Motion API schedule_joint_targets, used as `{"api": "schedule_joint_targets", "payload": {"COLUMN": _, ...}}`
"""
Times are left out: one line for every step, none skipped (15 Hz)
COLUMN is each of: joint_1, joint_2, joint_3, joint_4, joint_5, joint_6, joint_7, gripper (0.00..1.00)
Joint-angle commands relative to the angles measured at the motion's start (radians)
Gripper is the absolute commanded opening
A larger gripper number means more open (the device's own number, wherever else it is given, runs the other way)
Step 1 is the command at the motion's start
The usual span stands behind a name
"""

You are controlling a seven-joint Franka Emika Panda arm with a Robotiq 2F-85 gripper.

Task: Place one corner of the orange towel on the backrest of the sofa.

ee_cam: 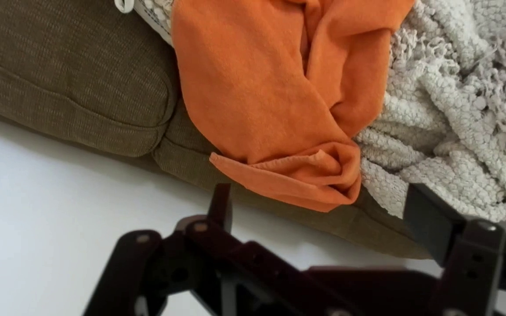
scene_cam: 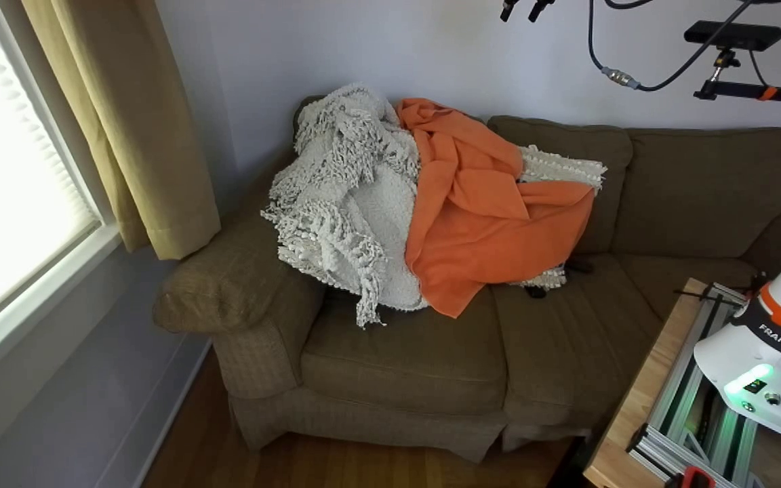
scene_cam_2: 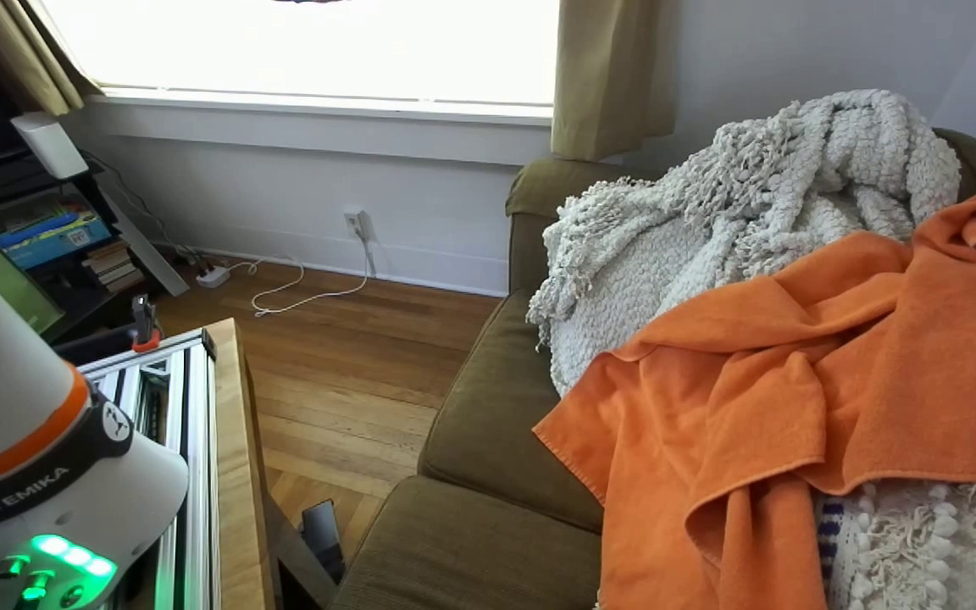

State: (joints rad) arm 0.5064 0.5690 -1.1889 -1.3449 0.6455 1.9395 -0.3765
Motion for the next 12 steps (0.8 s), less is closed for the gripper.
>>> {"api": "schedule_joint_targets", "payload": {"joint_1": 0.118, "joint_2": -0.078, "joint_3": -0.066, "joint_4": -0.138, "joint_5": -0.048, "joint_6": 0.023, "joint_7": -0.017, "gripper": 1.0}}
{"api": "schedule_joint_targets", "payload": {"joint_1": 0.138, "joint_2": -0.087, "joint_3": -0.08, "joint_4": -0.156, "joint_5": -0.047, "joint_6": 0.022, "joint_7": -0.018, "gripper": 1.0}}
{"api": "schedule_joint_targets", "payload": {"joint_1": 0.155, "joint_2": -0.095, "joint_3": -0.093, "joint_4": -0.171, "joint_5": -0.044, "joint_6": 0.021, "joint_7": -0.017, "gripper": 1.0}}
{"api": "schedule_joint_targets", "payload": {"joint_1": 0.172, "joint_2": -0.104, "joint_3": -0.106, "joint_4": -0.186, "joint_5": -0.038, "joint_6": 0.017, "joint_7": -0.015, "gripper": 1.0}}
{"api": "schedule_joint_targets", "payload": {"joint_1": 0.187, "joint_2": -0.111, "joint_3": -0.118, "joint_4": -0.197, "joint_5": -0.036, "joint_6": 0.014, "joint_7": -0.015, "gripper": 1.0}}
{"api": "schedule_joint_targets", "payload": {"joint_1": 0.201, "joint_2": -0.118, "joint_3": -0.129, "joint_4": -0.208, "joint_5": -0.034, "joint_6": 0.012, "joint_7": -0.015, "gripper": 1.0}}
{"api": "schedule_joint_targets", "payload": {"joint_1": 0.21, "joint_2": -0.126, "joint_3": -0.136, "joint_4": -0.215, "joint_5": -0.029, "joint_6": 0.005, "joint_7": -0.013, "gripper": 1.0}}
{"api": "schedule_joint_targets", "payload": {"joint_1": 0.213, "joint_2": -0.131, "joint_3": -0.141, "joint_4": -0.214, "joint_5": -0.021, "joint_6": -0.007, "joint_7": -0.005, "gripper": 1.0}}
{"api": "schedule_joint_targets", "payload": {"joint_1": 0.168, "joint_2": -0.074, "joint_3": -0.119, "joint_4": -0.162, "joint_5": -0.018, "joint_6": 0.0, "joint_7": -0.001, "gripper": 1.0}}
{"api": "schedule_joint_targets", "payload": {"joint_1": 0.175, "joint_2": -0.082, "joint_3": -0.123, "joint_4": -0.168, "joint_5": -0.018, "joint_6": -0.001, "joint_7": -0.001, "gripper": 1.0}}
{"api": "schedule_joint_targets", "payload": {"joint_1": 0.18, "joint_2": -0.087, "joint_3": -0.126, "joint_4": -0.174, "joint_5": -0.018, "joint_6": -0.001, "joint_7": -0.001, "gripper": 1.0}}
{"api": "schedule_joint_targets", "payload": {"joint_1": 0.182, "joint_2": -0.091, "joint_3": -0.126, "joint_4": -0.177, "joint_5": -0.018, "joint_6": -0.001, "joint_7": -0.001, "gripper": 1.0}}
